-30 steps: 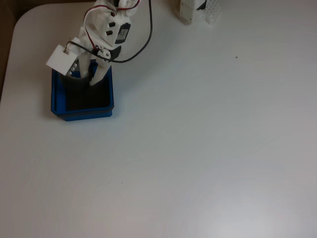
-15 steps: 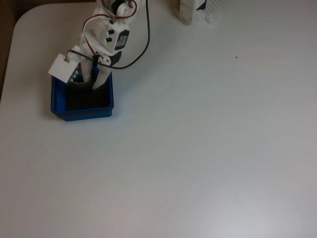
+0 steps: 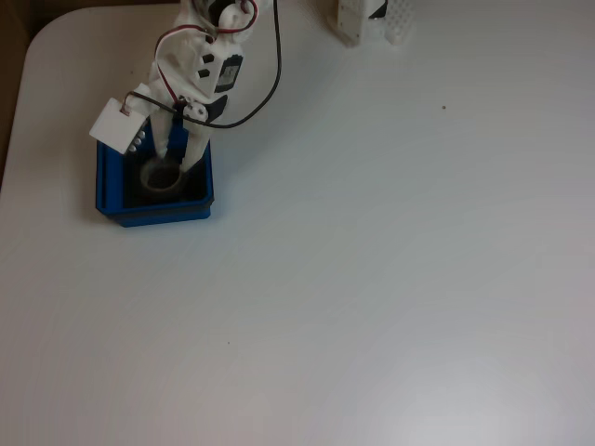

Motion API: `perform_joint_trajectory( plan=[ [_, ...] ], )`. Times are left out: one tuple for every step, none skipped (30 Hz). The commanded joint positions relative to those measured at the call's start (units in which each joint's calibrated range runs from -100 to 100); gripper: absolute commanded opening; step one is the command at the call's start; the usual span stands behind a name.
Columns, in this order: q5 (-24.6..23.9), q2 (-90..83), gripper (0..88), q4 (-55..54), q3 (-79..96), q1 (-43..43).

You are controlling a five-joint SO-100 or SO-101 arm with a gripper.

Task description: Pick the black tape roll and drop it in the blue box

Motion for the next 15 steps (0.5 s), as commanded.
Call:
perform_joint_trajectory(
  plan=[
    [-0.2,-3.9,14.2,-0.5,-1.8,0.6],
    [-0.2,-5.6,14.2,-0.5,-0.2,0.6],
    [-0.2,-7.8,14.2,-0.5,2.0,0.6],
    [-0.2,-10.2,14.2,-0.6,4.4,0.5],
    [0.1,-13.0,14.2,-0.7,7.0,0.3],
    [0.3,-15.8,14.2,-1.2,9.7,0.0],
    [0.3,-18.9,14.2,-1.2,12.4,-0.2],
    [0.3,-21.8,14.2,-1.2,14.7,-0.3],
    [0.4,-24.8,14.2,-1.2,17.1,-0.3],
    [0.4,-27.6,14.2,-1.2,19.4,-0.3],
    [0.4,-30.6,14.2,-1.2,21.6,-0.3],
    [0.4,-33.6,14.2,-1.2,24.0,-0.3],
    [0.4,-36.5,14.2,-1.3,26.2,-0.3],
    [0.4,-39.3,14.2,-1.3,28.6,-0.3],
    [0.4,-41.9,14.2,-1.3,30.8,-0.3]
  ],
)
